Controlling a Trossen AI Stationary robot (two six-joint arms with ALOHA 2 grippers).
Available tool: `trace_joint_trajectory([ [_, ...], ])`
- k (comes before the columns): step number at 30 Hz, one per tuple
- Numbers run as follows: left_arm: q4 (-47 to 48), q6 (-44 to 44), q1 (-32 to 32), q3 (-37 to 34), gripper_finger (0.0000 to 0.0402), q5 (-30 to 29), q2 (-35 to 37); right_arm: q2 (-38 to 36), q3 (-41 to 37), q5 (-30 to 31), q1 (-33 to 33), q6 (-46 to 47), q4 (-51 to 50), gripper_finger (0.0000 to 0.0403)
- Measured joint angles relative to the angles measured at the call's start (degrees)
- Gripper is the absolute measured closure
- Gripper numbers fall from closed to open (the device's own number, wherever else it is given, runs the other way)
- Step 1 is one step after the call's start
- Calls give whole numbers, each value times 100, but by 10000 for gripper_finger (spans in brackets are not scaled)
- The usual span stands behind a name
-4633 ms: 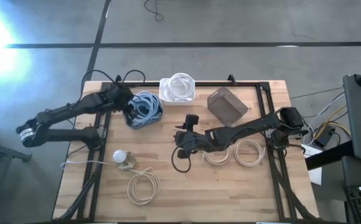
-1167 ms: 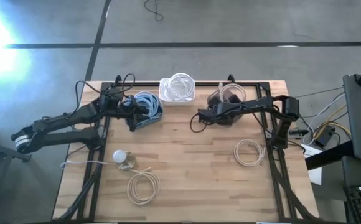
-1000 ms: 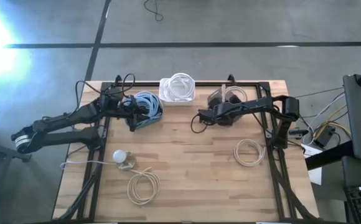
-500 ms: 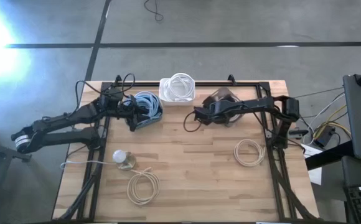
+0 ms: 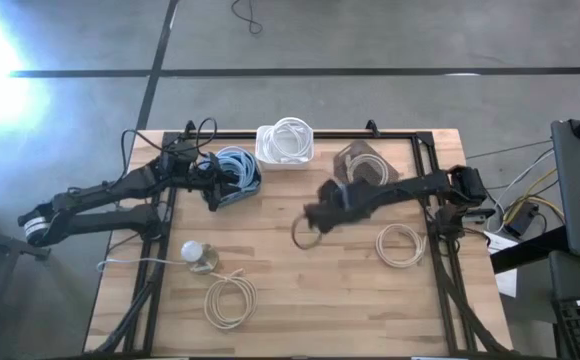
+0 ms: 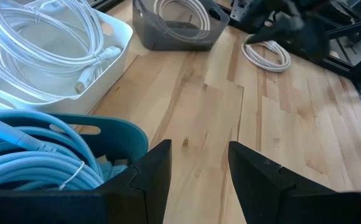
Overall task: Sort HDMI cables
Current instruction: Put the top brown HDMI cable into the black bin
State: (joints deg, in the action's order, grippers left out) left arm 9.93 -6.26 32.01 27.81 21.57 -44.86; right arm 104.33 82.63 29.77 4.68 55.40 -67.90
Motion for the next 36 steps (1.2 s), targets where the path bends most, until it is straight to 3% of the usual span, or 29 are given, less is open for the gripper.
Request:
trace_joint_trajectory([
  [3,0,0,-2,0,239,-1,0,-2,-32,-100,472,971,-678,232],
  [6,0,0,-2,0,239,1,0,-11,-180,-907,842,2002,-1250,232],
  [9,2,2,-1,0,239,0,0,-10,-409,-1765,1113,2379,-1367,232],
  [14,2,2,-1,0,239,1,0,-11,-863,-2572,1343,2949,-1185,232],
  [23,1,39,-1,0,239,1,-2,-381,-2096,-2971,1383,3272,337,234],
  [31,2,34,-2,0,239,1,-2,-875,-3115,-3118,1383,4320,682,258],
  [36,2,12,-1,0,239,1,-2,-1049,-3431,-3095,1375,3932,1574,275],
])
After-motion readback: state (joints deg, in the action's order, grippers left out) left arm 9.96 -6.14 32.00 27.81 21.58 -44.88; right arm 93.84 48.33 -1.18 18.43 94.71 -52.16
